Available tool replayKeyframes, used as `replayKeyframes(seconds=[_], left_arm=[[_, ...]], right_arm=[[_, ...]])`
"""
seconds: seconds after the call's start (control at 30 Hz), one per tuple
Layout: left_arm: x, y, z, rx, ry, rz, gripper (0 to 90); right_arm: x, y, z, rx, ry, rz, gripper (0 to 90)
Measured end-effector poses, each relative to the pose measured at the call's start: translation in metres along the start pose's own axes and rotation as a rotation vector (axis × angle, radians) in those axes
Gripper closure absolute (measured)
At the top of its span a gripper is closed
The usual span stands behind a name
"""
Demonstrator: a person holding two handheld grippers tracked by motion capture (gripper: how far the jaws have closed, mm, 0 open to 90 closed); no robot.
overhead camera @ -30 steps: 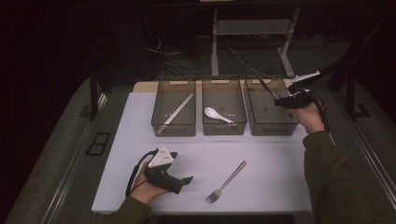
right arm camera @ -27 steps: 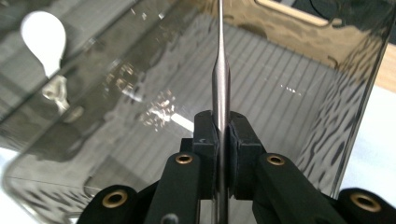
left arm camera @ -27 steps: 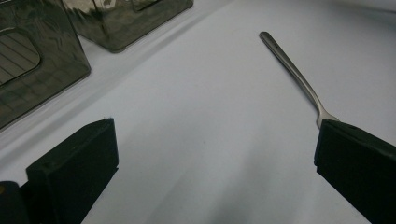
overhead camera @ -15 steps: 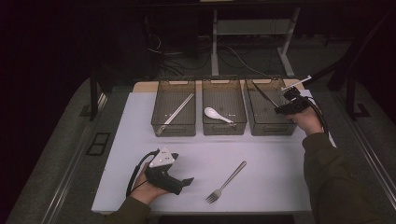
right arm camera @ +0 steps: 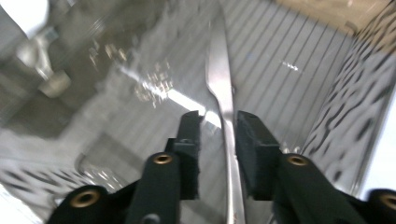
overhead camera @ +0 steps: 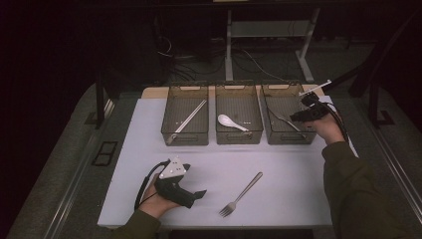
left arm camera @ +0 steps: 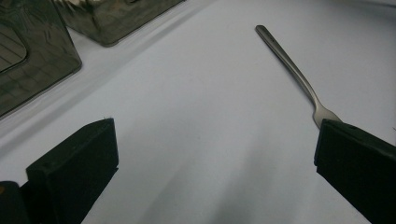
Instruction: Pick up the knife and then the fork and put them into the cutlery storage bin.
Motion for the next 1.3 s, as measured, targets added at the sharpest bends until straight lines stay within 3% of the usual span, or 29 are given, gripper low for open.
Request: replayKeyframes(seconds=[0.1,0.3,0.6,0.97,1.2,1.3], left_arm=[[0.0,0.0,0.0,0.002,-0.001,-0.002,0.0],[0.0,0.001,-0.001,0.009,0.0,-0.003,0.0],[-0.001,0.001,-0.002,0.019,-0.004,-0.002,0.0],[-0.006,-0.002,-0.005,0.03,0.0,-0.005,1.7],[-0.027,-0.012,-0.01,0.02,0.066,-0.011,17.1],[-0.04,-0.015,-0.014,0.025,0.107,-0.025,29.0]], right_arm=[[0.0,-0.006,0.013,-0.065,-0.018,-0.029,57.0],[0.01,-0.009,0.046,-0.181,-0.077,-0.043,43.8],[0.042,0.017,0.08,-0.277,-0.13,0.041,39.7],[0.086,0.055,0.086,-0.303,-0.205,0.101,38.7],[0.11,0.085,0.084,-0.283,-0.253,0.131,38.6],[0.119,0.097,0.083,-0.267,-0.264,0.153,38.6]])
Point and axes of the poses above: each handheld gripper's, and its own axes: z roughly backward along the jaws, y roughly out of its underside, x roughly to its left, the point moved 10 cm from there along -z, roughly forward along the jaws, and after that the axes turned 6 degrees about y, right-handed, at the moved point
